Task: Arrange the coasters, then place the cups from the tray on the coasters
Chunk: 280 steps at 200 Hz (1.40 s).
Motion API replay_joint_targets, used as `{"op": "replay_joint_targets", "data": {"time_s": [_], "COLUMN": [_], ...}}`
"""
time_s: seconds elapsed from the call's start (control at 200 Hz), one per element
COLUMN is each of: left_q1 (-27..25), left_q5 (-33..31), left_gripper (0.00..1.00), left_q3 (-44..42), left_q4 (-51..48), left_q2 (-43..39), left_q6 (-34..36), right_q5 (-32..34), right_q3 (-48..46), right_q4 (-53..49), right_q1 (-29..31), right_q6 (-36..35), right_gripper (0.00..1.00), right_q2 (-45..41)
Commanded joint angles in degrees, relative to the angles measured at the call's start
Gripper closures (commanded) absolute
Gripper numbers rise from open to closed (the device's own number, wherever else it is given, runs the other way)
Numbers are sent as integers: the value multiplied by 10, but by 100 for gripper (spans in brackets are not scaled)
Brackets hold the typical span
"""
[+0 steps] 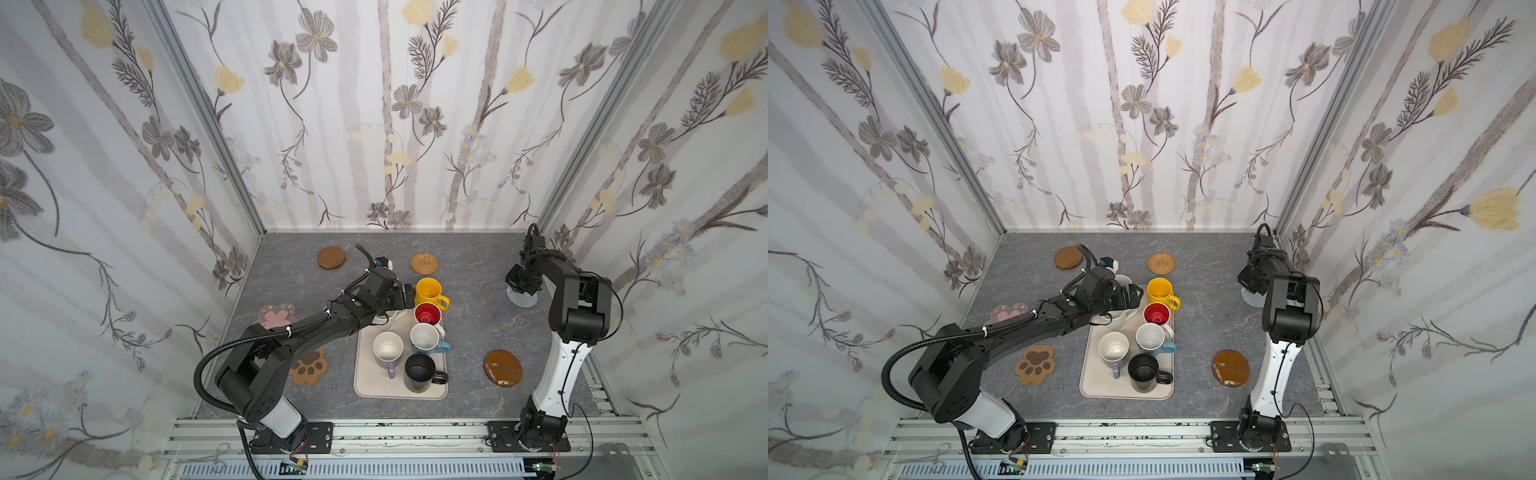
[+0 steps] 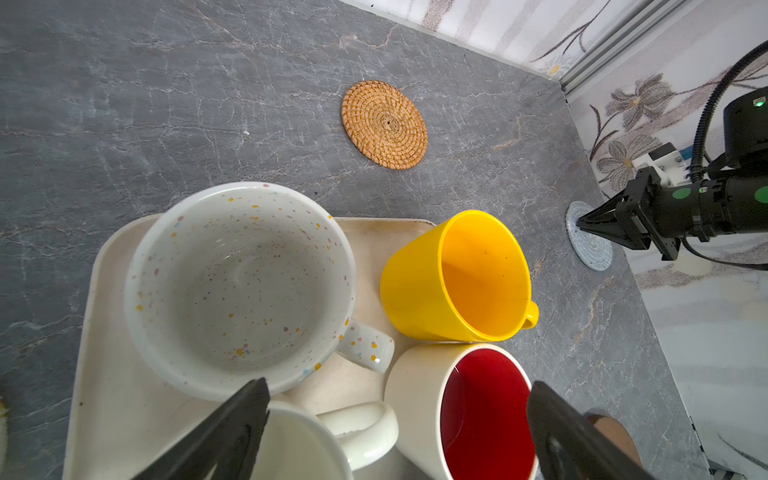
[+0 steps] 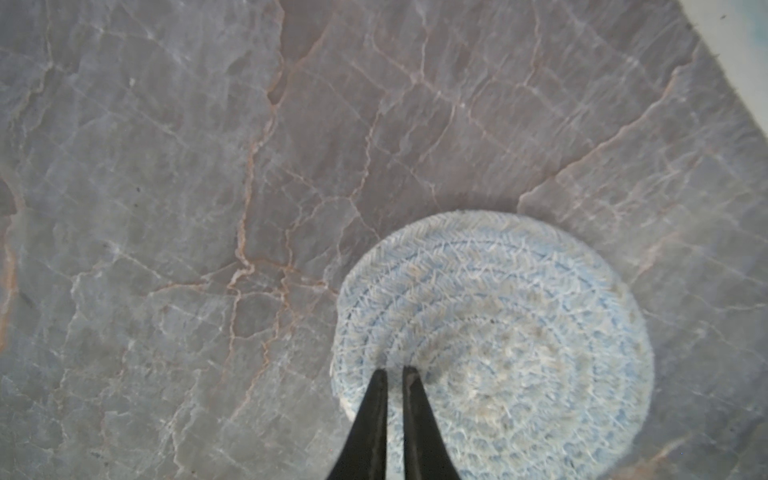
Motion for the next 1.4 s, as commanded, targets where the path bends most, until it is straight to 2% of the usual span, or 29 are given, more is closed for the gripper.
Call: {"op": "replay_joint_targets", "data": {"time_s": [0.0,0.24,0.5,0.809,0.944,1.219,1.394], "left_q1": [-1,0,1,4,5,5,5], "left_q5": [-8,-17,-19,-19,-19,-25,-21], "left_gripper": [0,0,0,0,0,0,0], "left_q3": [-6,-16,-21,-25,-24,-26,-27], "left_q4": [8,8,9,10,11,17,21], "left_q2": [-13,-27,-27,-28,-20,-22,-17], "left_q6": [2,4,2,1,0,0,0], "right_q5": [-1,-10,-21,-21,-36,-37,-52], "right_q3": [11,32,99,271,314,301,194], "right_q4": [-9,-10,-27,-98,-107,-101,-49], "right_q1": [12,40,85,140,154,135,102], "right_q6": [20,28,26,4,3,4,9], "right_gripper": [88,89,89,90,90,92,93], "right_q2": [13,26,58,142,162,112,48]}}
